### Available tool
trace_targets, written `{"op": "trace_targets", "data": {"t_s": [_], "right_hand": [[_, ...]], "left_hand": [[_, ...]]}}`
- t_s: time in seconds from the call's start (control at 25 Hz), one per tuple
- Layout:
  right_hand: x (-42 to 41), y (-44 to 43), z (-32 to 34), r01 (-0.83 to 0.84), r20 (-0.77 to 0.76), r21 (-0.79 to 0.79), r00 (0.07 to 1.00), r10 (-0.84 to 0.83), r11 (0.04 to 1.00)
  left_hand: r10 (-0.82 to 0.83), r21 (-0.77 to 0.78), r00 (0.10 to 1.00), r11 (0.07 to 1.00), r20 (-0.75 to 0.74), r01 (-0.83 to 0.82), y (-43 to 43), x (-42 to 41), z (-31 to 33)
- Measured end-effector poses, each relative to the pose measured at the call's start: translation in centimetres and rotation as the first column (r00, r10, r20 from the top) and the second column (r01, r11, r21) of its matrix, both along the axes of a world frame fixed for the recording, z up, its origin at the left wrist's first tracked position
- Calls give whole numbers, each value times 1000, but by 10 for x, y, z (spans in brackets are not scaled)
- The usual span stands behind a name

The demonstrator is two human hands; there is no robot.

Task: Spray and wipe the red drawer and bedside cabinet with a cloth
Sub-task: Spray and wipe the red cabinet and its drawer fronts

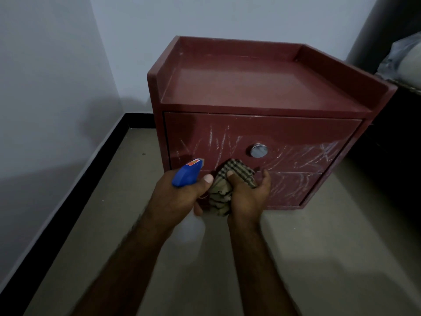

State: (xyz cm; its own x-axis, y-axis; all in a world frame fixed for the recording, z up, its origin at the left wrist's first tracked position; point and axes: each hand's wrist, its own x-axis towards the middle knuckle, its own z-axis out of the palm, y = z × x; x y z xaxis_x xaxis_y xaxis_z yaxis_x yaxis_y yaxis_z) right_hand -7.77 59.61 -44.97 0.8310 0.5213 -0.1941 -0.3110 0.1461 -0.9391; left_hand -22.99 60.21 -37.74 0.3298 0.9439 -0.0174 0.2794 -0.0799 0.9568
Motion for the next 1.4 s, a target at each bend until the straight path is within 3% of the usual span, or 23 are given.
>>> {"op": "trace_targets", "data": {"t_s": [0.16, 0.32, 0.6, 0.84, 1.08, 1.28, 1.4], "right_hand": [[0, 2, 11, 30, 128, 45, 991, -36, 999], [-12, -2, 14, 137, 313, -73, 944, -107, 988], [-17, 2, 40, 250, 689, -33, 707, -159, 968], [-19, -9, 35, 227, 750, -88, 656, -85, 970], [-10, -2, 46, 231, 762, -4, 631, -146, 973], [-11, -11, 25, 195, 752, -113, 657, -45, 974], [-7, -4, 44, 198, 765, -19, 634, -113, 980]], "left_hand": [[28, -12, 1000, 1000, 9, -28, 1, -2, 2], [58, -8, 998, 998, -1, -58, 4, -3, 3], [59, -2, 998, 998, -9, -59, 7, -6, 4], [56, 17, 998, 998, -1, -56, 7, -8, 10], [69, 19, 997, 997, -18, -69, 4, -8, 12], [61, 23, 998, 998, -7, -61, 3, -8, 14], [64, 22, 998, 998, -16, -64, 2, -8, 13]]}}
